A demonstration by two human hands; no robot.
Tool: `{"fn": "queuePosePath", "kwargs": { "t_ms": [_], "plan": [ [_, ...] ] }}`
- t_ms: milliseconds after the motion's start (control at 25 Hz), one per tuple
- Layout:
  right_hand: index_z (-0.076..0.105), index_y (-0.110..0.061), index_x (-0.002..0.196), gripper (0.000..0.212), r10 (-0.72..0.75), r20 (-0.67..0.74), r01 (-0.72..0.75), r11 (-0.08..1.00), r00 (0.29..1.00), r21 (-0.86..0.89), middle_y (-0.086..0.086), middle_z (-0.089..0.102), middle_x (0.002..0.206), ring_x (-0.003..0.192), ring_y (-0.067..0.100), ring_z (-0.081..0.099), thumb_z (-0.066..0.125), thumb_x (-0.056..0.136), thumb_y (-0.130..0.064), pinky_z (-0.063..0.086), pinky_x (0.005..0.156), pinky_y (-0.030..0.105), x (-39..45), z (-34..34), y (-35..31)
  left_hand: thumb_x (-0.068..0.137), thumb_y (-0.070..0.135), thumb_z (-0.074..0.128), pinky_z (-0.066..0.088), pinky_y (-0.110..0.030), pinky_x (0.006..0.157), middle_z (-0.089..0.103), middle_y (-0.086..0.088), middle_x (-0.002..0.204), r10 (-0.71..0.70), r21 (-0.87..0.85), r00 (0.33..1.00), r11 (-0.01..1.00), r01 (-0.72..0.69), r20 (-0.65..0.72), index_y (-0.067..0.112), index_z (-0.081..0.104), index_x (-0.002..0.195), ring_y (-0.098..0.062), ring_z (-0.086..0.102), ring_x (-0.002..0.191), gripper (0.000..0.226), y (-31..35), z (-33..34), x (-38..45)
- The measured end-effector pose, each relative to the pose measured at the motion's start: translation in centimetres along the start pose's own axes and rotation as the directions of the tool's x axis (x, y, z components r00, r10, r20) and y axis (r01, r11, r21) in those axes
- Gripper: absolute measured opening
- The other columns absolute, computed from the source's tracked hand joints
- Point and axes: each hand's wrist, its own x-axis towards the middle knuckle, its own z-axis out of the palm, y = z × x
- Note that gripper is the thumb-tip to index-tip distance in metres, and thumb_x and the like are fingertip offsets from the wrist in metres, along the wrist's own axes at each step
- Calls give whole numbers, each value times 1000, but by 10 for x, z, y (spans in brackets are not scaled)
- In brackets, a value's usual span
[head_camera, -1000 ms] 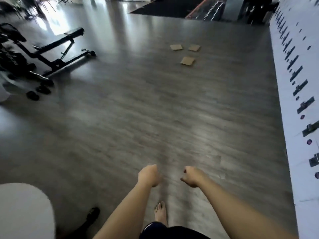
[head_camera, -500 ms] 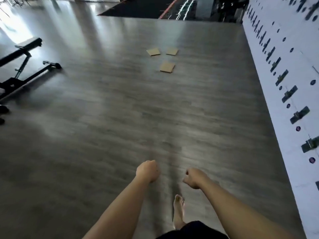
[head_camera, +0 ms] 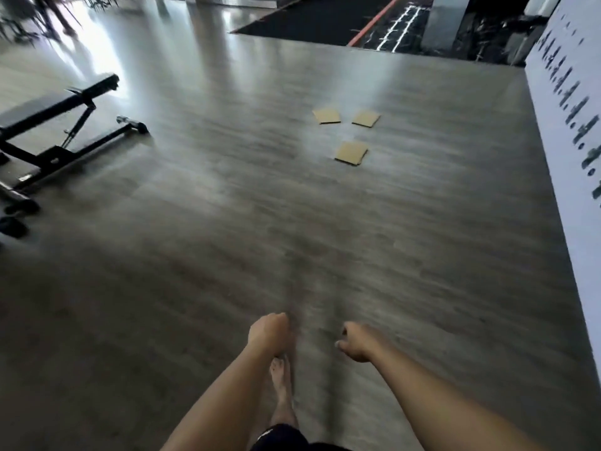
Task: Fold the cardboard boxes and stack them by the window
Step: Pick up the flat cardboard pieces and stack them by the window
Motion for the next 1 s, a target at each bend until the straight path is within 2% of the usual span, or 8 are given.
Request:
{"fn": "queuePosePath", "kwargs": {
  "t_ms": [80, 160, 320, 400, 560, 800, 1000],
  "plan": [
    [55, -13, 132, 49, 10, 13, -10, 1000, 1000, 9, 14, 59, 136, 122, 32, 57, 55, 97, -46, 48, 96, 35, 45, -32, -9, 90, 29, 54, 50, -34, 83, 66, -6, 118, 28, 25, 999, 999, -28, 16, 18, 64, 113, -28, 63, 108, 28, 2, -27, 56],
    [54, -13, 133, 50, 31, -1, -31, 999, 1000, 20, 14, 58, 136, 123, 32, 57, 54, 97, -47, 47, 96, 35, 81, -67, -15, 91, 25, 52, 52, -36, 86, 65, -7, 120, 62, 63, 998, 996, -63, 8, 16, 62, 118, -28, 62, 110, 30, 6, -59, 105],
    [53, -14, 132, 48, 100, -46, -90, 980, 994, 175, 13, 58, 133, 119, 31, 57, 54, 96, -47, 48, 97, 38, 154, -157, -33, 93, 22, 51, 53, -38, 89, 63, -7, 123, 123, 131, 992, 984, -124, 17, 16, 61, 121, -28, 61, 112, 30, 20, -144, 220],
    [53, -15, 132, 47, 119, -77, -100, 971, 990, 218, 12, 59, 133, 119, 31, 58, 55, 96, -47, 48, 96, 37, 186, -191, -30, 93, 22, 52, 52, -37, 88, 64, -7, 124, 173, 148, 985, 974, -172, 10, 17, 62, 121, -28, 61, 113, 30, 43, -181, 271],
    [57, -14, 126, 43, 183, -24, -177, 970, 983, 165, 13, 62, 131, 119, 32, 58, 54, 95, -44, 46, 90, 33, 245, -240, 1, 95, 30, 51, 50, -35, 89, 64, -9, 125, 285, 169, 958, 944, -285, 24, 17, 63, 121, -30, 61, 116, 32, 109, -223, 355],
    [54, -10, 131, 45, 228, -37, -218, 959, 973, 181, 15, 57, 137, 123, 32, 56, 53, 98, -41, 45, 94, 32, 355, -359, 79, 94, 28, 52, 49, -36, 93, 63, -10, 129, 286, 161, 956, 942, -293, 66, 16, 62, 126, -29, 60, 119, 36, 204, -282, 477],
    [52, -14, 133, 49, 177, -57, -165, 971, 983, 174, 13, 56, 139, 125, 31, 55, 55, 97, -46, 47, 99, 35, 451, -472, 107, 92, 24, 49, 50, -37, 91, 64, -11, 126, 221, 100, 975, 970, -222, 19, 13, 63, 120, -32, 60, 117, 33, 252, -347, 577]
  ]
}}
